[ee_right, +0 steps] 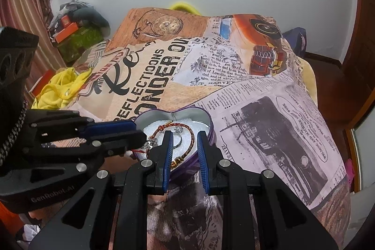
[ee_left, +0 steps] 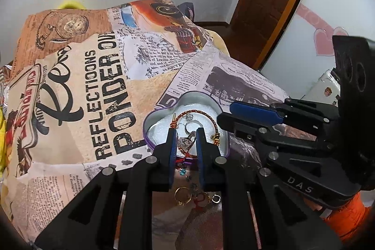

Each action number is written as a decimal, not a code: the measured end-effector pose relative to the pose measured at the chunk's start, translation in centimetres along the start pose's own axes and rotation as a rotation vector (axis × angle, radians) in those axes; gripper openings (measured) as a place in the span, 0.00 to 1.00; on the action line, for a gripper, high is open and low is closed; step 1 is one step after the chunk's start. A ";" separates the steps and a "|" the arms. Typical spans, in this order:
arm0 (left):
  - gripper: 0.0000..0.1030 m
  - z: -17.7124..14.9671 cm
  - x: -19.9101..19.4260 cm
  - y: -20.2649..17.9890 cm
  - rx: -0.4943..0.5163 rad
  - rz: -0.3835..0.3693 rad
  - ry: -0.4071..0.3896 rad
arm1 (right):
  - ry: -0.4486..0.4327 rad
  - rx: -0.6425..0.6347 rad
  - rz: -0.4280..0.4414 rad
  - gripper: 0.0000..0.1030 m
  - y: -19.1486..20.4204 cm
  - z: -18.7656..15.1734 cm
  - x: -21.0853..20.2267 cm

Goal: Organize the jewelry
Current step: 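Lower the silver ring into the heart tin and open the left gripper, then move the left gripper toward the blue beaded chain with red charm, then grasp a small silver piece with the right gripper and carry it over the tin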

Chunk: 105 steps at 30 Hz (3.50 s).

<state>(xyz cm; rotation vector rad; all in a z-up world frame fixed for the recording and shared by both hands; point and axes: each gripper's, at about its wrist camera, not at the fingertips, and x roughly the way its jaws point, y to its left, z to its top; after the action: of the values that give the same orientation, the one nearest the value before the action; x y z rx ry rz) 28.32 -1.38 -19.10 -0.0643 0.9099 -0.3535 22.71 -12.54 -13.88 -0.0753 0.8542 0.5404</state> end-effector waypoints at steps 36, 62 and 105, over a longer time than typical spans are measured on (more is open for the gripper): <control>0.31 -5.4 -4.6 0.2 -0.023 0.086 0.051 | 0.034 -0.016 -0.037 0.32 2.0 -3.4 -3.9; 0.31 -7.2 0.0 1.0 0.015 0.066 0.131 | 0.132 -0.111 0.004 0.32 4.7 -6.8 0.1; 0.16 -6.7 1.0 -0.6 0.076 0.094 0.124 | 0.034 -0.050 -0.014 0.09 2.5 -5.5 -1.9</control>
<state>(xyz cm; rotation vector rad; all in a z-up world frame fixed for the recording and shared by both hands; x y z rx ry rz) 23.45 -1.66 -23.92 0.0708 1.0175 -0.3069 16.69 -12.72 -15.80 -0.1365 0.8733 0.5482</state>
